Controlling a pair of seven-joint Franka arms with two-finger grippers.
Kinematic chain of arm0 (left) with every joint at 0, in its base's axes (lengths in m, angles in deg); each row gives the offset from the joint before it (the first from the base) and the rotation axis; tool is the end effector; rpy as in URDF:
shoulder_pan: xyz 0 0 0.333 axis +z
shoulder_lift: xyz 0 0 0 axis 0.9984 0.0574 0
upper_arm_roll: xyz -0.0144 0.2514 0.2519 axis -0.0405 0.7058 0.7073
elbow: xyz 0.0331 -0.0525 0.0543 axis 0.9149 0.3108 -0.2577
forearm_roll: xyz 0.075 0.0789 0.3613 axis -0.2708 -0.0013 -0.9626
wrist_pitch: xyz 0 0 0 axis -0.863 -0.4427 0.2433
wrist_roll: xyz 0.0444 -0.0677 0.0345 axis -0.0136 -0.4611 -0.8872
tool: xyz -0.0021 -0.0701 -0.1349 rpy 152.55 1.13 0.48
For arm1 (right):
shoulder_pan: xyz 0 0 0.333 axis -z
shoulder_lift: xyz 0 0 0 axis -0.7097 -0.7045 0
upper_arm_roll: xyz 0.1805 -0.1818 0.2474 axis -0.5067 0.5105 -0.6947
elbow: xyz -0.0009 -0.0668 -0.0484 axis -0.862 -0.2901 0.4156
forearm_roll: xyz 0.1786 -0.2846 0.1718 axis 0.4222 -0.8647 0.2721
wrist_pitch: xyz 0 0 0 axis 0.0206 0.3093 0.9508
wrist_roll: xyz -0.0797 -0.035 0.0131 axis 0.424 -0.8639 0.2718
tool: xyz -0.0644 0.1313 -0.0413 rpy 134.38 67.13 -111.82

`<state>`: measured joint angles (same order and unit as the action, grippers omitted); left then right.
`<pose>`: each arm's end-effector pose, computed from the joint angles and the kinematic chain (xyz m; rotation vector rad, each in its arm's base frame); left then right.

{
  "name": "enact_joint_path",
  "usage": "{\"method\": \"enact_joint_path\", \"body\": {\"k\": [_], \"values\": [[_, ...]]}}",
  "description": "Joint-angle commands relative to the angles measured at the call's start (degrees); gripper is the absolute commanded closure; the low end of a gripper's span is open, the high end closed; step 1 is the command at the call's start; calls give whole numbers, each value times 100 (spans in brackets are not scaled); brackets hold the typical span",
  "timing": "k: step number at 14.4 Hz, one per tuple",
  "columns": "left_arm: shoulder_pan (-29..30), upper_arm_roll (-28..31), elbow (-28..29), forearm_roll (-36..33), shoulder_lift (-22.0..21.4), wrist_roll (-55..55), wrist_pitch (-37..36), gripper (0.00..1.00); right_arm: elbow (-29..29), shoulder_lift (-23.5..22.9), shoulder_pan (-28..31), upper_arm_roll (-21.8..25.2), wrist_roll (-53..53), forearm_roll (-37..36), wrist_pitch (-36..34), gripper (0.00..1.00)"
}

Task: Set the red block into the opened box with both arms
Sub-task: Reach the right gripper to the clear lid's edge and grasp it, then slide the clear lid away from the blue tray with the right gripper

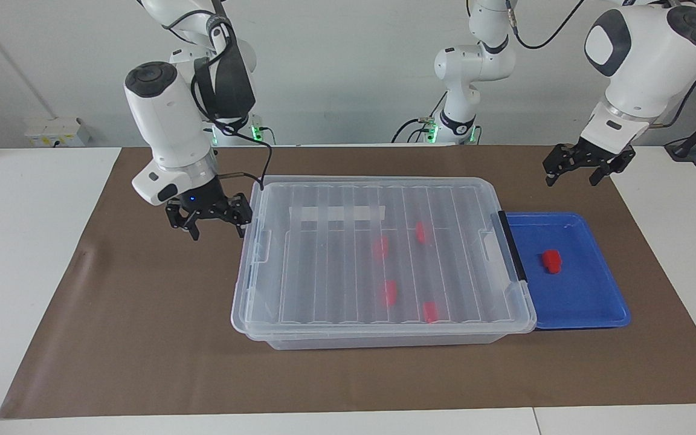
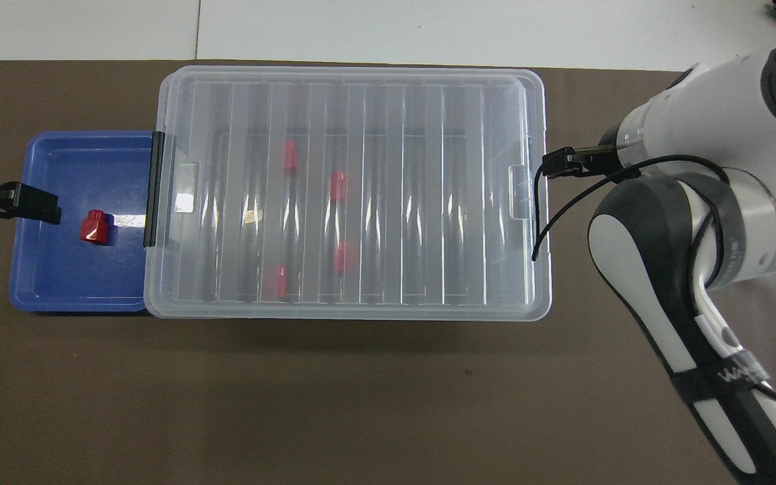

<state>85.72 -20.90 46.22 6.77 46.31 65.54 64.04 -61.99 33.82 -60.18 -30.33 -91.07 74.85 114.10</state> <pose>0.5516 -0.0015 0.5818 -3.1137 0.1513 0.0154 0.6287 0.1181 0.4995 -3.1053 -0.0187 -0.2043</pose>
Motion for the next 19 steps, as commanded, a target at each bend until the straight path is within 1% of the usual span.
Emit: {"method": "enact_joint_path", "body": {"k": [1, 4, 9, 13, 18, 19], "values": [[-6, 5, 39, -106, -88, -62, -16, 0, -89, -13, 11, 5, -2, 90, 92, 0], [-6, 5, 39, -106, -88, -62, -16, 0, -387, -13, -67, 5, 7, 99, 346, 0], [-6, 5, 39, -106, -88, -62, -16, 0, -669, -13, -68, 5, 33, 99, 654, 0], [-6, 5, 39, -106, -88, -62, -16, 0, -669, -13, 38, 23, 113, 46, 664, 0], [-6, 5, 39, -106, -88, -62, -16, 0, -617, -30, 319, 40, 104, -77, 646, 0], [-6, 5, 39, -106, -88, -62, -16, 0, -608, -30, 389, 40, 112, -190, 646, 0]]}}
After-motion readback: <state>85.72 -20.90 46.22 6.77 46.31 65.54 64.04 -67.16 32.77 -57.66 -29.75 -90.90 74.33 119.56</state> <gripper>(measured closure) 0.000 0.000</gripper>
